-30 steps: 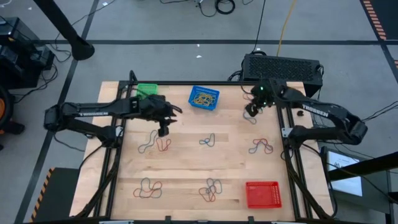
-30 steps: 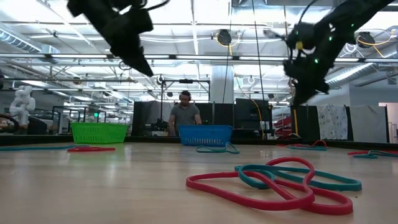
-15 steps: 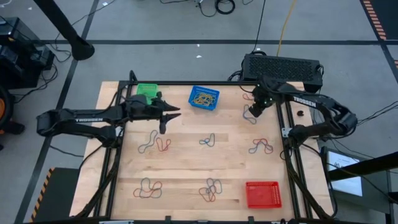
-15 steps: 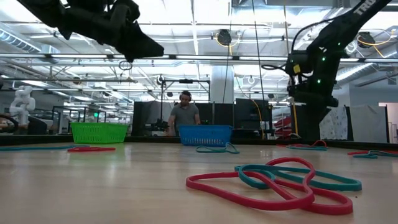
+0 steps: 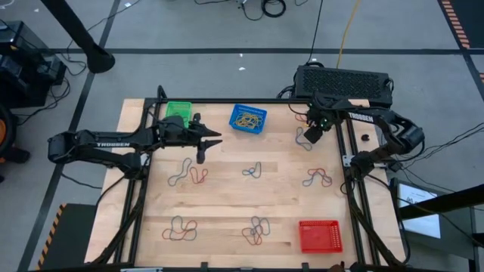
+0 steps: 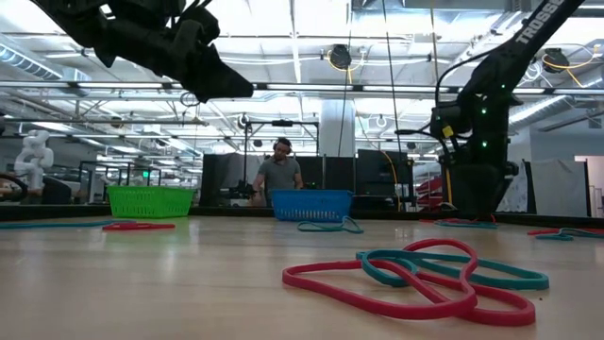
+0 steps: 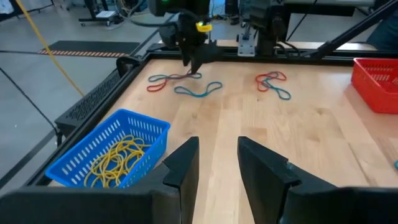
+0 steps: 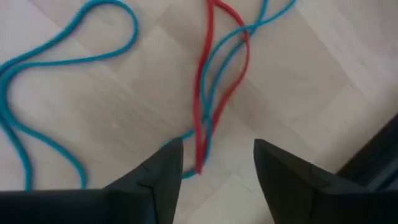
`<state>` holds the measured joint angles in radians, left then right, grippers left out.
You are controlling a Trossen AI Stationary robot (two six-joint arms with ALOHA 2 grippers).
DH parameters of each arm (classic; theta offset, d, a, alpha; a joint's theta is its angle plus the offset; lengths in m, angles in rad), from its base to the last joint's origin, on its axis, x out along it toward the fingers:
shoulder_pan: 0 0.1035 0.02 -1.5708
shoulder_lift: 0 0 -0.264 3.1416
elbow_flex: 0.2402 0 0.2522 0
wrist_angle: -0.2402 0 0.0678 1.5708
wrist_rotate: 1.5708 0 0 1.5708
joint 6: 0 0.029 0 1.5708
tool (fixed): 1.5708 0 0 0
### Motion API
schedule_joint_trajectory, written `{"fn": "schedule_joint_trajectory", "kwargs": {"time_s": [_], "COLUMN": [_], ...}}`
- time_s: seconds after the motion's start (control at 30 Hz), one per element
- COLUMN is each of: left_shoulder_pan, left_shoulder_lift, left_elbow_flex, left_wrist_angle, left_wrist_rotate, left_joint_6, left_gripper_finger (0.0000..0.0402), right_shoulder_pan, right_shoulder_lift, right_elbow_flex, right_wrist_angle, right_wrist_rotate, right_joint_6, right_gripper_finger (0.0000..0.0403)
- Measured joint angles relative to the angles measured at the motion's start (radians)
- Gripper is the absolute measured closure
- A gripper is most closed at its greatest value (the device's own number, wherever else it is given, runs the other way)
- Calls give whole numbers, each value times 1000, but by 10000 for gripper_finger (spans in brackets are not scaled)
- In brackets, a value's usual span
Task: Sort rubber bands into baskets
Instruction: Put the red rubber band into the green bin
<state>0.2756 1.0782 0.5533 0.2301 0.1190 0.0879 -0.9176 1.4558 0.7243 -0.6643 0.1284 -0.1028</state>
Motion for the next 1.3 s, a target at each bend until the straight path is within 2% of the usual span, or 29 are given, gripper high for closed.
{"fn": "schedule_joint_trajectory", "kwargs": {"time_s": [0.2, 0.43, 0.53, 0.63, 0.9, 1.07, 1.3], "left_shoulder_pan": [0, 0, 0, 0, 0, 0, 0], "left_shoulder_lift": [0, 0, 0, 0, 0, 0, 0], "left_elbow_flex": [0, 0, 0, 0, 0, 0, 0], "left_wrist_angle": [2, 2, 2, 2, 1, 7, 44], "left_wrist_rotate": [12, 12, 13, 13, 69, 69, 69], "left_joint_6": [-1, -3, -3, -3, -3, -3, -3], "left_gripper_finger": [283, 283, 283, 283, 283, 283, 283], "right_shoulder_pan": [1, 1, 1, 0, 1, 15, 39], "right_shoulder_lift": [1, 1, 1, 1, -76, -179, -323], "right_elbow_flex": [0, 0, 0, 18, 131, 201, 290], "right_wrist_angle": [-1, -13, -19, -49, -116, -183, -186], "right_wrist_rotate": [-2, -3, -8, -60, -83, -82, -82], "right_joint_6": [-7, -23, -38, -59, -85, -83, -34], "right_gripper_finger": [242, 314, 358, 395, 401, 402, 402]}}
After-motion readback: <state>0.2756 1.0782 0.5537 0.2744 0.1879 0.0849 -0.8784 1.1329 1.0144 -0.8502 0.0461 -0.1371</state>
